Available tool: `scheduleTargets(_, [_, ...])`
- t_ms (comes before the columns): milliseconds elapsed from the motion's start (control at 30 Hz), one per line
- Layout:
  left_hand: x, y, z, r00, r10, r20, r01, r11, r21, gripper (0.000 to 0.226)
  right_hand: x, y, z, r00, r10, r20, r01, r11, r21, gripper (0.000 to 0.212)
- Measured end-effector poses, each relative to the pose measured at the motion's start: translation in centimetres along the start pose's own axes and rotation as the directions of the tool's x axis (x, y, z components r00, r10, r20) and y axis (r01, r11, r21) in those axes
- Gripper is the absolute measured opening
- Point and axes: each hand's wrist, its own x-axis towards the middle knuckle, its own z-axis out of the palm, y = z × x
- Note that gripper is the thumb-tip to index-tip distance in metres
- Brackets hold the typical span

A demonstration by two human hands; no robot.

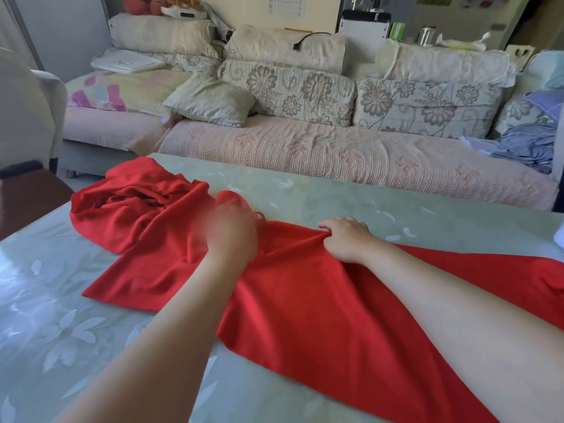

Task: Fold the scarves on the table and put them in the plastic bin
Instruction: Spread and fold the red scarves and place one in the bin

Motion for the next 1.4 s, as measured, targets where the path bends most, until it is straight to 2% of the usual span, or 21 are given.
scheduleTargets(67, [1.4,0.6,1.0,0.981,0.187,-0.057,-0.195,0.944,-0.265,0.030,0.4,0.9,0.3,0.999,0.024,-0.027,-0.025,0.999,-0.031,0.051])
scheduleTargets(100, [1.9,1.0,1.5,0.967,0.252,-0.027,-0.245,0.899,-0.362,0.033,0.4,1.3,0.4,0.998,0.031,-0.045,-0.034,0.998,-0.052,0.049])
scheduleTargets(133, [2.1,1.5,1.9,0.957,0.289,0.019,-0.259,0.886,-0.385,0.038,0.5,1.7,0.5,0.997,0.041,-0.060,-0.044,0.997,-0.061,0.045])
scheduleTargets(200, [2.8,2.0,2.8,0.956,0.268,0.115,-0.234,0.940,-0.248,0.041,0.7,2.4,0.4,0.994,0.067,-0.084,-0.070,0.997,-0.030,0.032])
scheduleTargets(267, [3.8,1.8,3.4,0.956,0.188,0.225,-0.161,0.978,-0.134,0.049,1.1,3.3,0.2,0.988,0.078,-0.133,-0.082,0.996,-0.031,0.023])
scheduleTargets(333, [4.8,1.5,3.9,0.942,0.097,0.321,-0.049,0.987,-0.156,0.059,1.6,4.1,0.0,0.974,0.065,-0.216,-0.084,0.993,-0.082,0.021])
scheduleTargets(400, [5.5,1.3,4.7,0.940,0.046,0.337,0.021,0.981,-0.193,0.065,2.2,4.7,0.1,0.952,0.078,-0.295,-0.101,0.993,-0.062,0.019])
scheduleTargets(467, [5.7,1.4,5.4,0.955,0.014,0.296,0.046,0.980,-0.194,0.065,2.6,4.7,0.5,0.942,0.107,-0.319,-0.111,0.994,0.005,0.023])
scheduleTargets(533, [5.5,1.9,5.2,0.978,0.005,0.210,0.017,0.994,-0.104,0.060,2.5,4.3,0.9,0.942,0.124,-0.313,-0.105,0.991,0.077,0.034])
scheduleTargets(600, [4.8,2.8,4.3,0.997,0.049,0.051,-0.051,0.998,0.023,0.048,1.8,3.6,1.6,0.933,0.093,-0.349,-0.077,0.995,0.060,0.037])
scheduleTargets(667, [4.0,4.2,3.3,0.985,0.132,-0.114,-0.130,0.991,0.027,0.039,0.7,2.8,2.5,0.924,0.054,-0.380,-0.048,0.999,0.026,0.035])
scheduleTargets(733, [2.7,5.5,3.1,0.965,0.221,-0.140,-0.234,0.969,-0.085,0.038,-0.4,2.6,3.5,0.963,0.032,-0.268,-0.034,0.999,-0.001,0.044])
scheduleTargets(800, [1.0,5.8,3.5,0.959,0.282,0.012,-0.276,0.946,-0.168,0.052,-1.0,3.4,3.9,0.997,0.056,-0.060,-0.057,0.998,-0.018,0.058])
scheduleTargets(867, [-0.4,4.7,4.1,0.943,0.280,0.181,-0.243,0.949,-0.202,0.064,-1.1,4.9,3.3,0.994,0.099,0.056,-0.096,0.994,-0.051,0.064])
scheduleTargets(933, [-1.6,3.1,4.2,0.934,0.267,0.239,-0.224,0.956,-0.190,0.068,-1.3,6.0,2.4,0.986,0.138,0.091,-0.125,0.983,-0.135,0.066])
scheduleTargets(1033, [-3.1,1.9,3.5,0.942,0.268,0.200,-0.242,0.960,-0.144,0.066,-2.4,5.6,1.6,0.993,0.110,0.047,-0.095,0.964,-0.248,0.066])
scheduleTargets(1100, [-4.0,2.2,2.8,0.950,0.280,0.141,-0.264,0.957,-0.123,0.066,-4.0,4.3,1.4,0.999,0.037,0.002,-0.036,0.976,-0.213,0.064])
scheduleTargets(1200, [-5.5,3.7,1.7,0.933,0.340,0.117,-0.322,0.935,-0.151,0.083,-7.1,2.2,1.5,1.000,0.003,0.011,-0.002,0.994,-0.110,0.062])
scheduleTargets(1300, [-7.8,4.7,2.2,0.894,0.415,0.170,-0.378,0.901,-0.212,0.094,-10.5,1.9,1.7,0.992,0.078,0.095,-0.075,0.996,-0.040,0.066])
scheduleTargets(1400, [-9.5,3.5,2.8,0.910,0.388,0.147,-0.348,0.907,-0.236,0.104,-13.4,3.9,2.1,0.977,0.147,0.156,-0.136,0.988,-0.080,0.073])
